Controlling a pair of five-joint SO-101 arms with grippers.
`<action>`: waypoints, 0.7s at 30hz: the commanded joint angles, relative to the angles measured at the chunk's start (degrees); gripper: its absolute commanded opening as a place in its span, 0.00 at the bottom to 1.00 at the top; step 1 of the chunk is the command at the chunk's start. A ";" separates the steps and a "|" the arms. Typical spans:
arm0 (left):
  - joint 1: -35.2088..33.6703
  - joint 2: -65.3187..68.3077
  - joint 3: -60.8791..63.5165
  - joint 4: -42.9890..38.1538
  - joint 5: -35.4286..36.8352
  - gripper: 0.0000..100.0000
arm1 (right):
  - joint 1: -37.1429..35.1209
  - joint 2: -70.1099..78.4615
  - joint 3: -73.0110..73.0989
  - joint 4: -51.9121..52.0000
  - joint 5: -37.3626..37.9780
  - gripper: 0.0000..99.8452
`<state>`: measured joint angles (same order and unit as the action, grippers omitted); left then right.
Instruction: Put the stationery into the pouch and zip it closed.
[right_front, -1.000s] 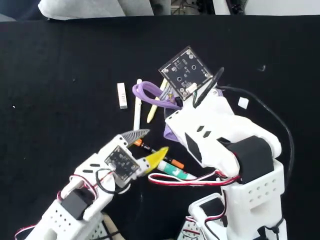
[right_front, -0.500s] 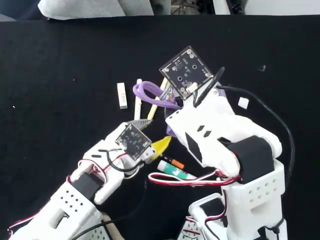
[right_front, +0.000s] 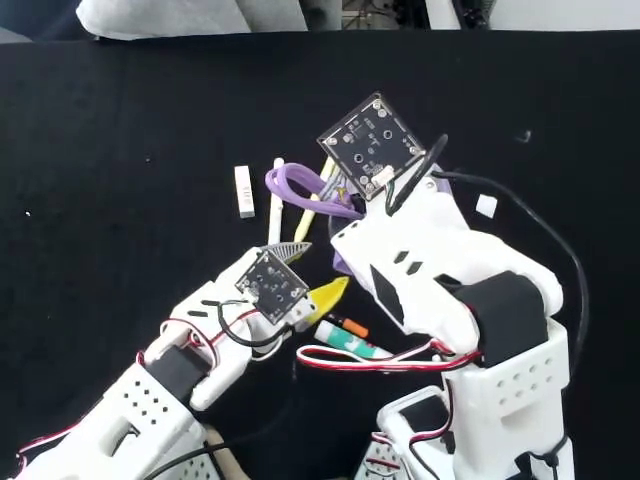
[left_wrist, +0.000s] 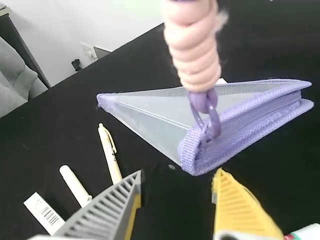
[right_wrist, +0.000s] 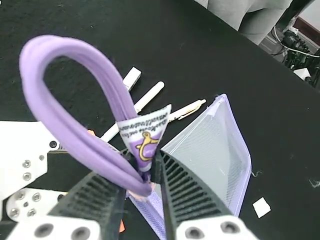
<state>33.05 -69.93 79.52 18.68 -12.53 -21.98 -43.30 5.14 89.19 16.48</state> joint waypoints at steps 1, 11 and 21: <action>-1.54 -1.67 -5.05 -0.88 0.44 0.23 | 0.53 -1.19 -1.01 0.26 0.44 0.01; 1.80 -2.20 -5.14 -1.58 0.44 0.23 | 0.53 -1.19 -1.01 0.26 0.44 0.01; -1.45 8.88 -7.25 -9.14 0.44 0.23 | 0.53 -1.19 -1.01 0.26 0.44 0.01</action>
<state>32.26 -62.02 76.62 11.21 -12.53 -21.98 -43.30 5.14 89.19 16.57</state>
